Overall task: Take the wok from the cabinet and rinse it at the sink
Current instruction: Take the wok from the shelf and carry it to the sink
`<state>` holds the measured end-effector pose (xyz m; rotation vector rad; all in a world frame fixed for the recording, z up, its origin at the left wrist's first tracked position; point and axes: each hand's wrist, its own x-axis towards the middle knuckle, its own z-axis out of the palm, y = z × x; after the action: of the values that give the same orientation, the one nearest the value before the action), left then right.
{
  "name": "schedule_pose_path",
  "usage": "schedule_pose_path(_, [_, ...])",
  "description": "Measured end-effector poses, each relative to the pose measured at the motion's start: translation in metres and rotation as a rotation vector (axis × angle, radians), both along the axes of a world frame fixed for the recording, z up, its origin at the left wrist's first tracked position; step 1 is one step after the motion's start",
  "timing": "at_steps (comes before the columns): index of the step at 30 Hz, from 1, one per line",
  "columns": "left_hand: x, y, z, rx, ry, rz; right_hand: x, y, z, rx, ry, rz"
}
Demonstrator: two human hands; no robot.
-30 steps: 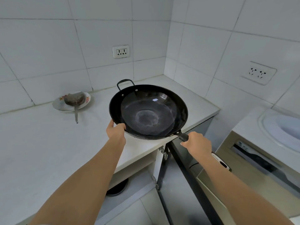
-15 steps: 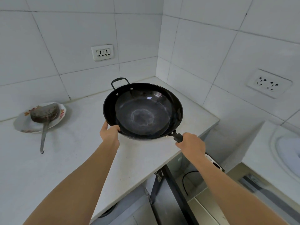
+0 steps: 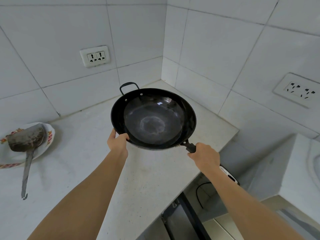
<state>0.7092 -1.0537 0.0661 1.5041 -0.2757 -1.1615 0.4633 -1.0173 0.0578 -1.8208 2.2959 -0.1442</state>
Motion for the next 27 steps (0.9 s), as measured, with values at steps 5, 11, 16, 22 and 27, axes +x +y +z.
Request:
schedule_pose_path(5, [-0.002,-0.009,-0.005,0.022,-0.003,-0.005,-0.001,-0.006,-0.003,0.0,0.011,-0.006])
schedule_pose_path(11, [-0.003,-0.011,-0.009,0.029,-0.006,-0.004,-0.001,-0.008,-0.005,0.009,0.024,0.005])
schedule_pose_path(16, [-0.002,-0.009,-0.01,0.021,-0.04,-0.021,-0.001,-0.01,-0.004,0.055,-0.014,0.025])
schedule_pose_path(22, [-0.001,-0.002,-0.013,0.009,-0.099,-0.069,-0.006,-0.009,-0.007,0.194,-0.156,0.079])
schedule_pose_path(27, [0.001,0.0,-0.013,-0.001,-0.153,-0.127,-0.014,-0.006,0.002,0.295,-0.342,0.136])
